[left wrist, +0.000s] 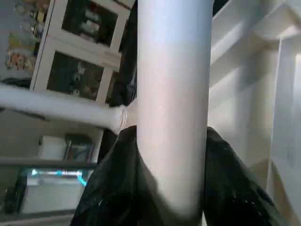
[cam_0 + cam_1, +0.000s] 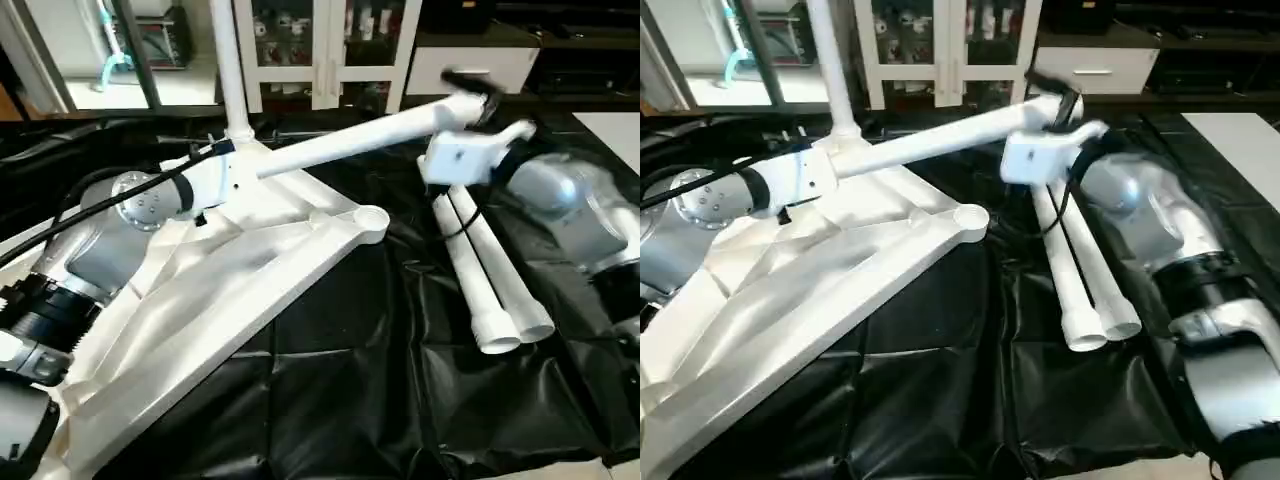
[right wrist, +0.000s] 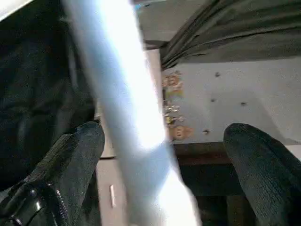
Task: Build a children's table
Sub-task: Insert table leg to table base
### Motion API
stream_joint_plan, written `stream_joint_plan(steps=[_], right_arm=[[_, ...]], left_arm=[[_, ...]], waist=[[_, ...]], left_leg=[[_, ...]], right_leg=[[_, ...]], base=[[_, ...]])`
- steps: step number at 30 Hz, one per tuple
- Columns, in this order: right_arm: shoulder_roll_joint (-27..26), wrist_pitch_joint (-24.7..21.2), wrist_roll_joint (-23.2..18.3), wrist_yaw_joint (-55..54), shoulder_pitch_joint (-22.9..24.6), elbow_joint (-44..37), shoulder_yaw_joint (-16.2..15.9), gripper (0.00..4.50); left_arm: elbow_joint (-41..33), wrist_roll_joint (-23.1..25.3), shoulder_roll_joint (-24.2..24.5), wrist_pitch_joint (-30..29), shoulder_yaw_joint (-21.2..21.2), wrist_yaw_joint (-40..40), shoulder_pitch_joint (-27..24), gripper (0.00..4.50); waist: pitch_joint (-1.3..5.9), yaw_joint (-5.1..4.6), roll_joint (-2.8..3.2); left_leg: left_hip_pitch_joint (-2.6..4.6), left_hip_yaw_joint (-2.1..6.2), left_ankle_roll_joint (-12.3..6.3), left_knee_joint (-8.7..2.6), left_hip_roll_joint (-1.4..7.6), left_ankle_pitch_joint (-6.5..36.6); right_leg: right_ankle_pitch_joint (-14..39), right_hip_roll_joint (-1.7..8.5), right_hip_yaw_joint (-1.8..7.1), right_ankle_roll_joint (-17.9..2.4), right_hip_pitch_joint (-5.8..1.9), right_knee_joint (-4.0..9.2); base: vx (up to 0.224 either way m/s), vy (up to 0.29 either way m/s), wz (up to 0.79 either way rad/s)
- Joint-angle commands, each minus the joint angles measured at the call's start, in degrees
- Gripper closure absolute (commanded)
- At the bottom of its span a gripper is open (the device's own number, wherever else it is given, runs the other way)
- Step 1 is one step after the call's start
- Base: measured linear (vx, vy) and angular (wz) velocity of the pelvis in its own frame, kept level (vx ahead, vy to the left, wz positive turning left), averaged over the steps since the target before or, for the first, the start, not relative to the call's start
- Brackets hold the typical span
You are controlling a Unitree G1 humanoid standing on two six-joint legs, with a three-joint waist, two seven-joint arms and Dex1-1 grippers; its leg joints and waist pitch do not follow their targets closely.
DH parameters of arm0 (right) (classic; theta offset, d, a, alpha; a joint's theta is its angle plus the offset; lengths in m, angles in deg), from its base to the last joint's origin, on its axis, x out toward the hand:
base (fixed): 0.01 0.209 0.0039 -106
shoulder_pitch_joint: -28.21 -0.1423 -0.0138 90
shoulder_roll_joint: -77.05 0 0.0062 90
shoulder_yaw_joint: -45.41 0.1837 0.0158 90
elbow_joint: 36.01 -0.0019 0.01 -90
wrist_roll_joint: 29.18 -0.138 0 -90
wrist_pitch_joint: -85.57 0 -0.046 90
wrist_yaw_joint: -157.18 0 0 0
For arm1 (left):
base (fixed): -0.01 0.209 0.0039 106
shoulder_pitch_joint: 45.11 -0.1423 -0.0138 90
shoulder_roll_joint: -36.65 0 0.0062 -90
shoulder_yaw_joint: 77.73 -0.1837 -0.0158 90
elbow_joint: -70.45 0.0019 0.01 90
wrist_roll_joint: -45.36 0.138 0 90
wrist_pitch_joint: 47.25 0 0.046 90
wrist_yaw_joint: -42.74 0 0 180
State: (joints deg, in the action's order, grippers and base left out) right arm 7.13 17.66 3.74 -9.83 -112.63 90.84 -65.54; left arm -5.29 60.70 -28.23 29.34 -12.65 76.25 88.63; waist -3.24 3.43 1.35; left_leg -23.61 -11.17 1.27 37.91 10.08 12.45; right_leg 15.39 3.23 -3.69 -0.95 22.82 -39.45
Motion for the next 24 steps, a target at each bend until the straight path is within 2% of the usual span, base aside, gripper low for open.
stream_joint_plan(steps=[1,5,6,11,12,16,19,24], right_arm=[[-0.3,1.1,0.6,0.6,-1.2,1.0,-0.6,0.0],[-0.8,1.5,3.2,-2.4,-2.4,3.9,-1.9,0.0],[-0.8,1.2,4.2,-3.5,-3.0,4.6,-2.3,0.0],[-1.7,0.5,6.8,-5.2,-5.5,8.9,-3.6,0.0],[-1.9,0.7,6.6,-4.9,-5.5,9.3,-3.6,0.0],[-2.6,0.7,6.9,-5.1,-5.9,11.0,-4.1,0.0],[-3.4,0.0,8.0,-6.1,-6.5,13.4,-4.8,0.37],[-4.0,0.2,8.3,-6.1,-6.6,15.1,-5.2,0.37]], left_arm=[[0.5,0.6,-0.2,1.1,1.0,0.3,1.9,3.09],[0.7,1.3,-0.2,1.9,1.4,0.6,1.6,3.09],[0.4,1.4,-0.2,1.8,1.4,0.7,1.5,3.09],[-0.9,2.0,-0.4,1.6,1.6,1.7,1.2,3.09],[-1.1,2.0,-0.4,1.6,1.7,1.8,1.1,3.09],[-1.7,2.1,-0.6,1.3,2.0,2.2,1.0,3.09],[-2.4,1.8,-1.0,0.5,2.4,2.7,0.7,3.09],[-2.1,2.2,-1.4,-0.1,2.9,2.4,0.8,3.09]], waist=[[5.24,-0.39,-0.56],[5.19,-0.73,-0.28],[5.19,-0.69,0.02],[5.15,-0.82,-0.13],[5.14,-0.9,-0.32],[5.2,-0.84,-0.21],[5.23,-0.8,-0.26],[5.2,-0.86,-0.19]], left_leg=[[1.43,1.76,-5.39,-2.91,3.03,-8.0],[1.51,1.74,-5.94,-2.81,3.04,-8.8],[1.57,1.79,-5.86,-2.79,3.07,-9.0],[1.71,1.69,-5.55,-2.8,3.15,-8.5],[1.65,1.65,-5.5,-2.82,3.12,-8.1],[1.67,1.69,-5.66,-2.75,3.25,-8.3],[1.6,1.65,-5.82,-2.66,3.2,-9.2],[1.54,1.67,-5.77,-2.64,3.2,-8.7]], right_leg=[[-22.5,4.57,3.46,-16.4,-3.95,2.57],[-22.0,4.48,3.34,-16.6,-3.74,2.62],[-21.9,4.52,3.33,-16.7,-3.67,2.6],[-21.3,4.52,3.4,-17.0,-3.59,2.64],[-21.0,4.57,3.4,-17.1,-3.65,2.7],[-21.4,4.65,3.39,-16.9,-3.58,2.57],[-21.9,4.63,3.36,-17.2,-3.51,2.51],[-21.5,4.6,3.35,-16.8,-3.46,2.5]], base=[[0.0,0.0,0.0],[0.0,0.0,0.0],[0.0,0.0,0.0],[0.0,0.0,0.0],[0.0,0.0,0.0],[0.0,0.0,0.0],[0.0,0.0,0.0],[0.0,0.0,0.0]])
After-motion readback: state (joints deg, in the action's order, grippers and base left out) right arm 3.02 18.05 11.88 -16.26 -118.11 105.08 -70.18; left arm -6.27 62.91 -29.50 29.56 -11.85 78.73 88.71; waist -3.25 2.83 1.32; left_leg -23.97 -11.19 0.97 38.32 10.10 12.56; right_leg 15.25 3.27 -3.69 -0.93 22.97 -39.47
